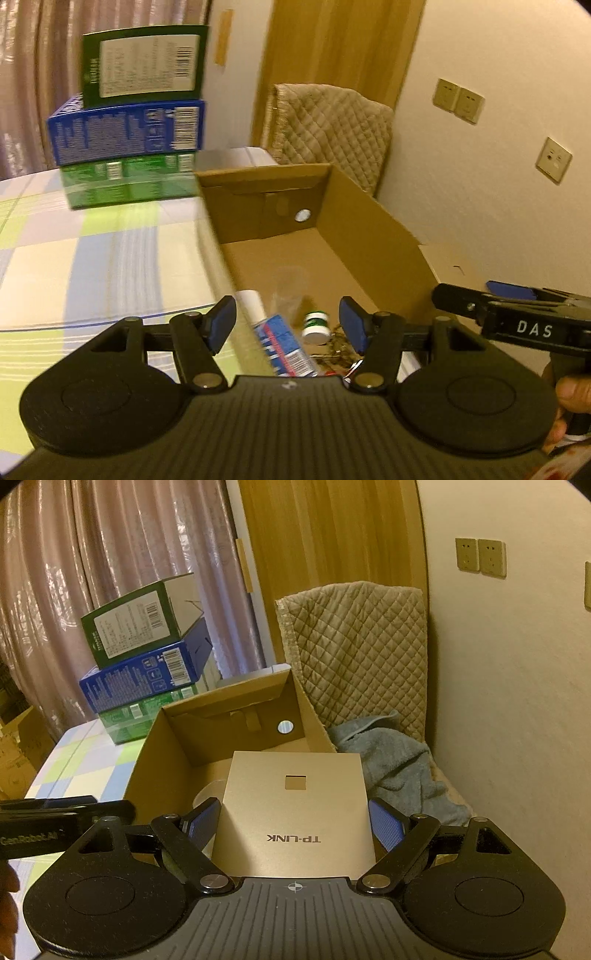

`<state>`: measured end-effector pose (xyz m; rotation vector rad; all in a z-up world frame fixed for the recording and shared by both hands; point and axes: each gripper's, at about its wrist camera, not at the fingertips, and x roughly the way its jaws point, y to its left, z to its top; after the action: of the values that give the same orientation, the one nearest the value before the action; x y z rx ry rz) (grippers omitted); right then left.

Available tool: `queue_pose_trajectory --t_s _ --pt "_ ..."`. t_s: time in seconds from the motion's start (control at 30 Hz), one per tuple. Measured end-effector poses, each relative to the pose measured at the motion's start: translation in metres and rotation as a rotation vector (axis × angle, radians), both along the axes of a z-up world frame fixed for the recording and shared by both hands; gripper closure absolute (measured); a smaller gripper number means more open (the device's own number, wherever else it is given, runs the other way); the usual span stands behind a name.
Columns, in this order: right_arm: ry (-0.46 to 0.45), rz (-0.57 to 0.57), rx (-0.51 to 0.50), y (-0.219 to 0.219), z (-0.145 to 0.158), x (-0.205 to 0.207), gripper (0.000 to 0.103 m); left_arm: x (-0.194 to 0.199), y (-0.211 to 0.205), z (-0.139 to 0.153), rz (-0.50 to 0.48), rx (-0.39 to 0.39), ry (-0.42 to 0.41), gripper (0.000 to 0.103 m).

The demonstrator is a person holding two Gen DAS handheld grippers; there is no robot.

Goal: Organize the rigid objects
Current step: 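Lower and release the floss box with left tool while right tool drops the plate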

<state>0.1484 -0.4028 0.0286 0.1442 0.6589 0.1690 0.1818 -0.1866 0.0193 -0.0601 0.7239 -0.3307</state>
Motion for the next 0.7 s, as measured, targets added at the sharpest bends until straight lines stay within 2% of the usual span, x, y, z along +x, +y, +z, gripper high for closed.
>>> queue_pose_trajectory --t_s 0.5,0.7 --pt "0.027 0.062 0.027 0.018 -0.001 0.004 0.02 -0.016 0.016 -0.002 0.026 0.005 0.02 0.046" --pt "0.053 0.09 0.104 0.019 -0.007 0.014 0.019 -0.017 0.021 -0.002 0.025 -0.002 0.023 0.046"
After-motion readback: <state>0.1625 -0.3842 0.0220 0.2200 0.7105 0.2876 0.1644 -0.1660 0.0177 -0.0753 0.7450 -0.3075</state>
